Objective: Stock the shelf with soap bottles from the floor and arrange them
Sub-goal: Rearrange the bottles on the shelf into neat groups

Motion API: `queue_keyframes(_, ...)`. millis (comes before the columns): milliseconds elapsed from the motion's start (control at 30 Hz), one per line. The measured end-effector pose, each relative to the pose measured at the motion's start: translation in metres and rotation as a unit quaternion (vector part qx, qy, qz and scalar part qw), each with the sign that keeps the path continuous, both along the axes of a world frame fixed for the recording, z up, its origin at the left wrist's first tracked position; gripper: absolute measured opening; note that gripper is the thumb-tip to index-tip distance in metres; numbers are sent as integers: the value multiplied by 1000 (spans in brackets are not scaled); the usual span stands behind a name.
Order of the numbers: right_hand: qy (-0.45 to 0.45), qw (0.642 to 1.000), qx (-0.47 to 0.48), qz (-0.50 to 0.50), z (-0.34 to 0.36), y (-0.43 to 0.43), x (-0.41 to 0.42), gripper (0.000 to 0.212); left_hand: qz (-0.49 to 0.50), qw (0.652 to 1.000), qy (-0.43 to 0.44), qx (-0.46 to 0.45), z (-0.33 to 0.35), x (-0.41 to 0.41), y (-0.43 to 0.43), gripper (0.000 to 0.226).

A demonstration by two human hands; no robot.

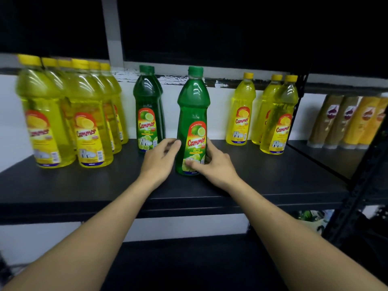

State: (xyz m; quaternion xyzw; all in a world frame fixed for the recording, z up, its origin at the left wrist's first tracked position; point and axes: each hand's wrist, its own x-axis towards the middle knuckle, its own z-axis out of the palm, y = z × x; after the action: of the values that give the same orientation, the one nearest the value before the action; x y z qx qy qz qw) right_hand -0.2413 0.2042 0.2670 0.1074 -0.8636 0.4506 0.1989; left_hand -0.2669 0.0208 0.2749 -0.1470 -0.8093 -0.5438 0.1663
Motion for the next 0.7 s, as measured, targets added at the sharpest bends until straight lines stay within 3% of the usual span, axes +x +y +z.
queue_keyframes(233,-4,999,14,31,5,-41,-1,64,22,989,-71,127,4,10,-35,13)
queue_keyframes(433,0,998,10,55,2,-78,-9,59,29,995,-62,74,3,12,-73,51)
queue_keyframes(567,-4,998,33,45,1,-98,-18,63,80,994,-27,71,2,7,-83,31)
queue_keyframes(700,-34,995,93,15,-1,-111,-35,79,153,988,19,31,6,6,-75,38)
